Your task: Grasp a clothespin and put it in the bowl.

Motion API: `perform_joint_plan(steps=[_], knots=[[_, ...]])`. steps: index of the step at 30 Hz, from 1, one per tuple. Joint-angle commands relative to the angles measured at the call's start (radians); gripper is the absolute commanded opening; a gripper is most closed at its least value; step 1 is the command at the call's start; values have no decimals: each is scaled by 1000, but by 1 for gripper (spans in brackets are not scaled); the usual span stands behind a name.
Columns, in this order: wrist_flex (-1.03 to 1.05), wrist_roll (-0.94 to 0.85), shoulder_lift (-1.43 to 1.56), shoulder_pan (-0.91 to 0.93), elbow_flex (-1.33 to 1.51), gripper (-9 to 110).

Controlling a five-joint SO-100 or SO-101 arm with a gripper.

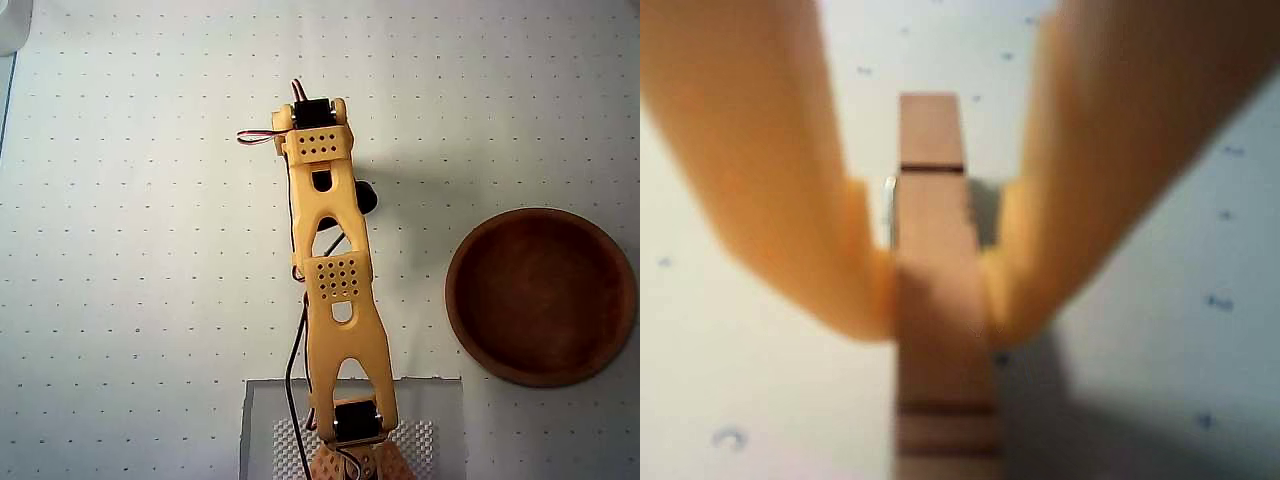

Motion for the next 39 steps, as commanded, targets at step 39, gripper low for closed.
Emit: perform_joint_plan(steps=[39], knots=[[80,110,1161,655,979,-3]])
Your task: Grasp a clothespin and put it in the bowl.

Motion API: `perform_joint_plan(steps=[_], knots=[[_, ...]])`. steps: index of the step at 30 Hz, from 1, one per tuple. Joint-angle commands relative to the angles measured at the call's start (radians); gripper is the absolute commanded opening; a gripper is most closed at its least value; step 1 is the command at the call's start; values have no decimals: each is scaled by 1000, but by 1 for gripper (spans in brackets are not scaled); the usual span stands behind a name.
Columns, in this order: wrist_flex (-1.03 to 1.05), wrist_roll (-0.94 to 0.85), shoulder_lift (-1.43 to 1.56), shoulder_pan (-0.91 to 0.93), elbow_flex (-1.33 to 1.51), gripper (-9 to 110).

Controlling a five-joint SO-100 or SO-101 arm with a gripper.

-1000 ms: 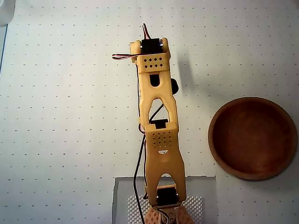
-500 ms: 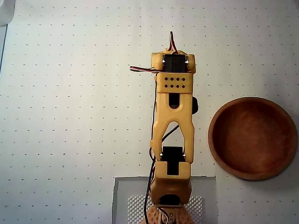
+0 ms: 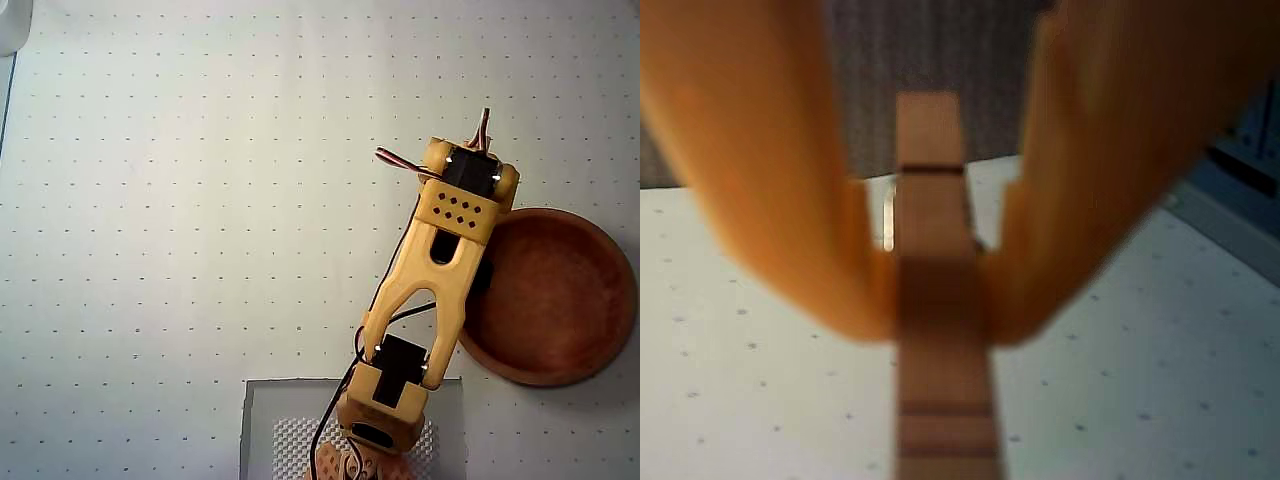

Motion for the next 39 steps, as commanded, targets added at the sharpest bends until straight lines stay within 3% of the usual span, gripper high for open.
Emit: perform_joint_plan(steps=[1,8,21,39], knots=[[31,6,78,72,-21,-3],[55,3,74,218,-8,-3],[104,-6,51,330,80,-3],[95,6,-350,344,-123,-3]])
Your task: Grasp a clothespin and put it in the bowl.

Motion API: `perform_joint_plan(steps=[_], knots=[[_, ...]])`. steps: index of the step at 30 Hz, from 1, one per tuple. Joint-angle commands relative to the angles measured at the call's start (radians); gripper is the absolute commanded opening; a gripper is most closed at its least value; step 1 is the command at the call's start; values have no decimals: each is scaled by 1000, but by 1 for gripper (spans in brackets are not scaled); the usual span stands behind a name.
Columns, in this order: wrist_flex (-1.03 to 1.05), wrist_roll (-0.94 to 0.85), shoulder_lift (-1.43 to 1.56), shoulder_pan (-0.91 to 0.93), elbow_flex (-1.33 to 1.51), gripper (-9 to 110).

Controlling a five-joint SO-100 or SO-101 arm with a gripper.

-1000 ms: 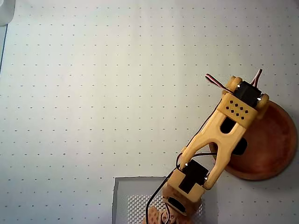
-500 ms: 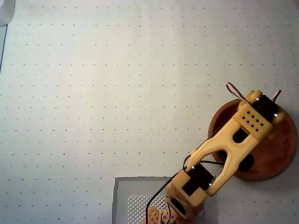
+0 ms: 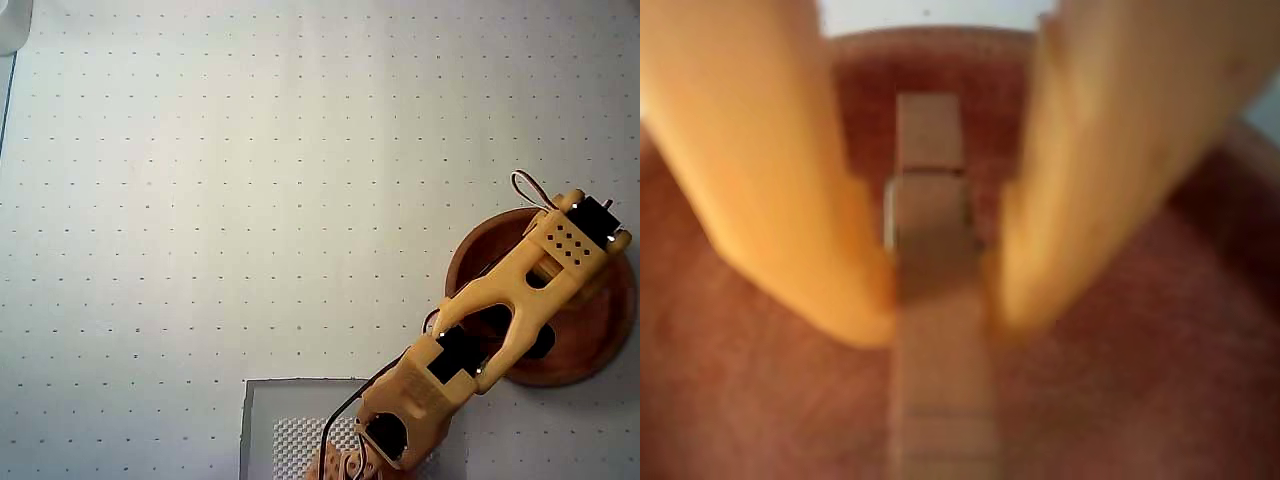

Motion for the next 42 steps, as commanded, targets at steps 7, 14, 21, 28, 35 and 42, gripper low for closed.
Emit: perform_joint_plan(steps=[7,14,21,28,35,42], knots=[[11,6,-103,-11,-186,-3],[11,6,-199,-9,-313,-3],[12,6,-259,-8,-353,-3],[12,5,-273,-9,-347,-3],[12,6,-299,-8,-351,-3],[12,6,-330,-9,-353,-3]])
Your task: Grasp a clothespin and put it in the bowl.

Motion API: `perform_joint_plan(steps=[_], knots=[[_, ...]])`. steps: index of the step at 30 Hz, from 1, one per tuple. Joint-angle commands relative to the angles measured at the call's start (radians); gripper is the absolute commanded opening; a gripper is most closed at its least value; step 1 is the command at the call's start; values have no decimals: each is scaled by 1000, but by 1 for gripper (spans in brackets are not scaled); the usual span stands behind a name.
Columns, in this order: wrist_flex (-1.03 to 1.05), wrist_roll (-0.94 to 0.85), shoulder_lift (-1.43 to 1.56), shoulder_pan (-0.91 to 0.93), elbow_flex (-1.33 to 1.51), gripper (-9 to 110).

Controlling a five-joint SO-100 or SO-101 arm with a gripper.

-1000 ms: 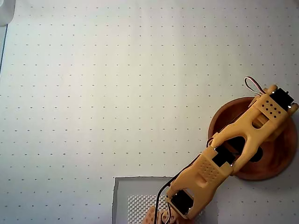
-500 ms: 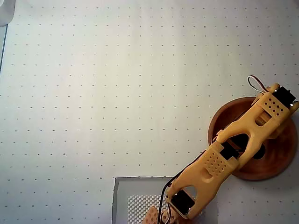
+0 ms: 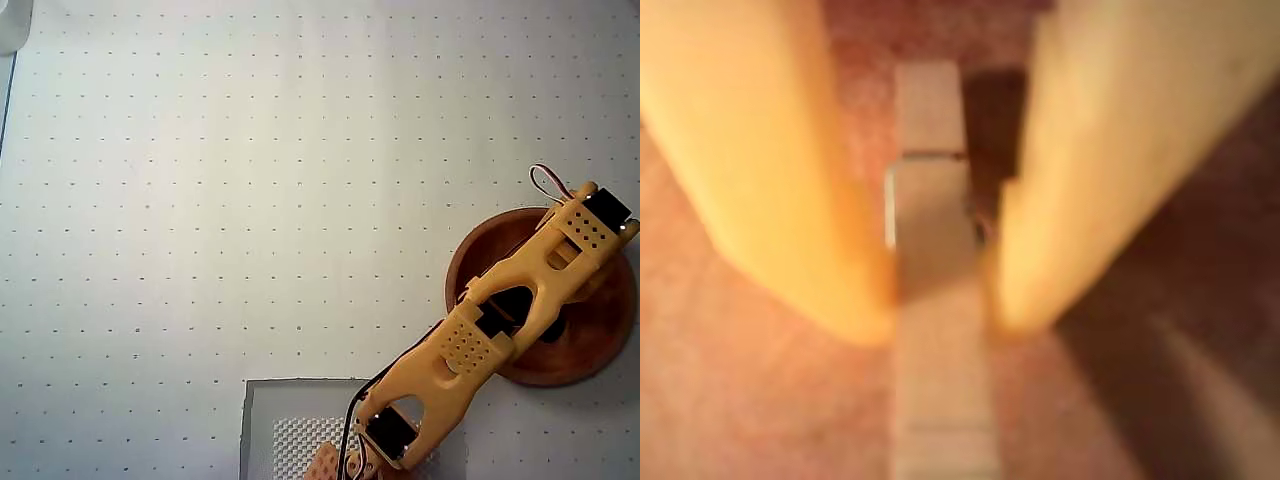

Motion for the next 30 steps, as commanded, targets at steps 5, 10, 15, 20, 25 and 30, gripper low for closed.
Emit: perform_joint_plan(steps=[5,10,15,20,25,30], knots=[[12,6,32,-3,-60,1],[12,-5,34,-3,-61,11],[12,-2,35,-3,-61,12],[15,2,137,-3,-60,12],[26,0,295,-11,-54,12],[26,5,436,-32,-46,3]])
